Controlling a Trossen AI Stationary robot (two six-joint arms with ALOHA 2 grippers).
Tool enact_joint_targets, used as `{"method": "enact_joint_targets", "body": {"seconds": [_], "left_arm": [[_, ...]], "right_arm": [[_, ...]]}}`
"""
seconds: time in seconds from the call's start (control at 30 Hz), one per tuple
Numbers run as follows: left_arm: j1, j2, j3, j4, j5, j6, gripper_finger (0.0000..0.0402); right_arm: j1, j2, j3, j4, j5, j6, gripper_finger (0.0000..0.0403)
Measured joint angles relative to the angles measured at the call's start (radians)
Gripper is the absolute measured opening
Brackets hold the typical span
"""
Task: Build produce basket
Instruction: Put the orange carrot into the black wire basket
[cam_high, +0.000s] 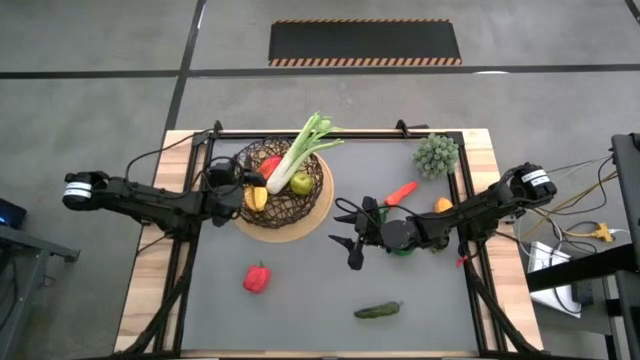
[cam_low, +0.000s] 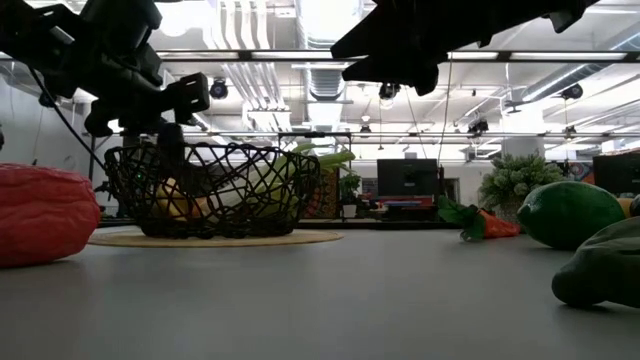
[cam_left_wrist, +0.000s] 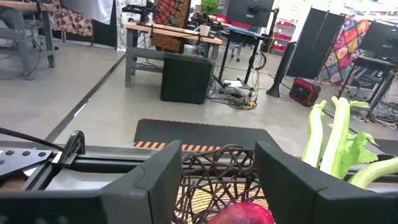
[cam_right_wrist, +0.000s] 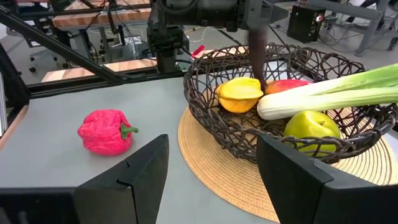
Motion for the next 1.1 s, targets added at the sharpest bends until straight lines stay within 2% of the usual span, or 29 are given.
{"method": "enact_joint_targets", "body": {"seconds": [0.23, 0.57, 0.7, 0.87, 1.1], "left_arm": [[0.0, -0.004, 0.001, 0.0, 0.0, 0.017, 0.02], [-0.009, -0.057, 0.037, 0.0, 0.016, 0.196, 0.0202], [-0.024, -0.087, 0.053, 0.017, 0.172, 0.298, 0.0202], [-0.035, -0.126, 0.065, 0.05, 0.505, 0.396, 0.0202], [-0.038, -0.161, 0.077, 0.062, 0.914, 0.4, 0.0202]], "right_arm": [[0.0, 0.0, 0.0, 0.0, 0.0, 0.0, 0.0226], [0.001, 0.0, 0.0, -0.01, -0.001, 0.021, 0.0226], [0.001, 0.0, 0.0, -0.016, -0.002, 0.029, 0.0226], [0.001, 0.0, 0.0, -0.021, -0.003, 0.046, 0.0226], [0.001, 0.0, 0.0, -0.045, -0.003, 0.105, 0.0226]]}}
